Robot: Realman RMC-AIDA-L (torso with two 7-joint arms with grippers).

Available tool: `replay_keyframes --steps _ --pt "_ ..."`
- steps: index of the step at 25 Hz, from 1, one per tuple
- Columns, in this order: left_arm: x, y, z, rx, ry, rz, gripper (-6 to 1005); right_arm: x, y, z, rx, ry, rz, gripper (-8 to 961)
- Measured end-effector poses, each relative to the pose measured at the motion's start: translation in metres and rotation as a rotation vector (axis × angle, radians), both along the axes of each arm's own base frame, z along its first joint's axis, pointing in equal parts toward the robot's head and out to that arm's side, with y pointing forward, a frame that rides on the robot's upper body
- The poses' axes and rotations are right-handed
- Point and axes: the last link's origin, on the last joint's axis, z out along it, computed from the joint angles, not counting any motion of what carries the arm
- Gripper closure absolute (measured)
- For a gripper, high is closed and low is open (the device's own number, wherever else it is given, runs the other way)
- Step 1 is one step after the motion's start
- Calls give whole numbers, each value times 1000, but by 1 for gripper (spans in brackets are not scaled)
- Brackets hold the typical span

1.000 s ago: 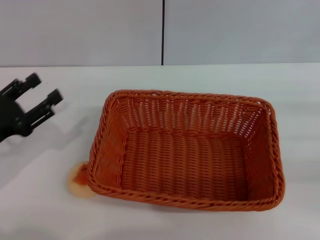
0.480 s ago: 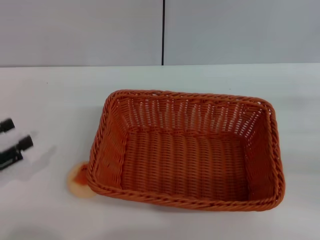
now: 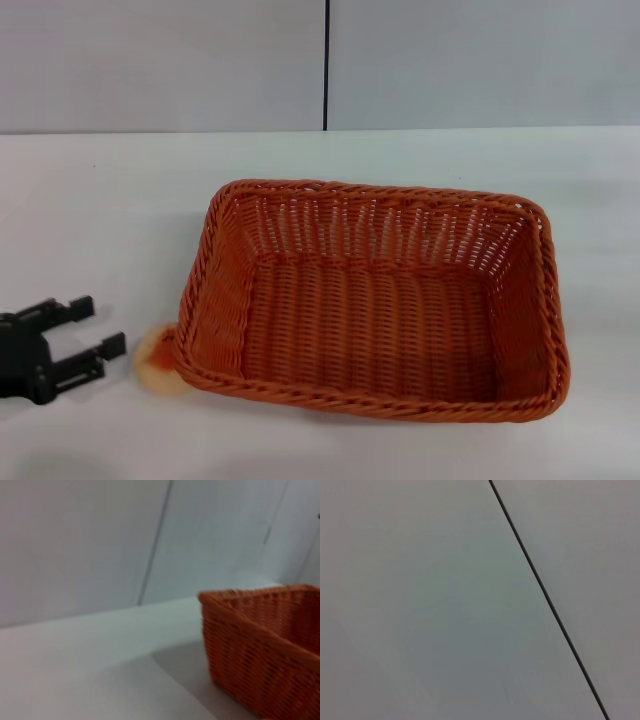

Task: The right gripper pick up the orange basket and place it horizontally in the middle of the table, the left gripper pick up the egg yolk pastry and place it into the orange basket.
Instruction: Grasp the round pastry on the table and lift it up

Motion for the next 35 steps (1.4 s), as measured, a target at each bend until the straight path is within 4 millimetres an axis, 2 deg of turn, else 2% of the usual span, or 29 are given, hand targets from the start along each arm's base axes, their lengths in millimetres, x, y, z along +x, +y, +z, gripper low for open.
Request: replay_keyframes --steps 14,27,35 --pt "12 -1 -29 -91 -5 -27 350 2 1 -8 -17 -12 -21 401" --pt "13 -2 -36 -135 28 -56 405 3 -1 -10 -20 -8 -27 401" --pt "16 -1 -38 -156 32 -82 643 3 -1 -13 -23 -15 -30 401"
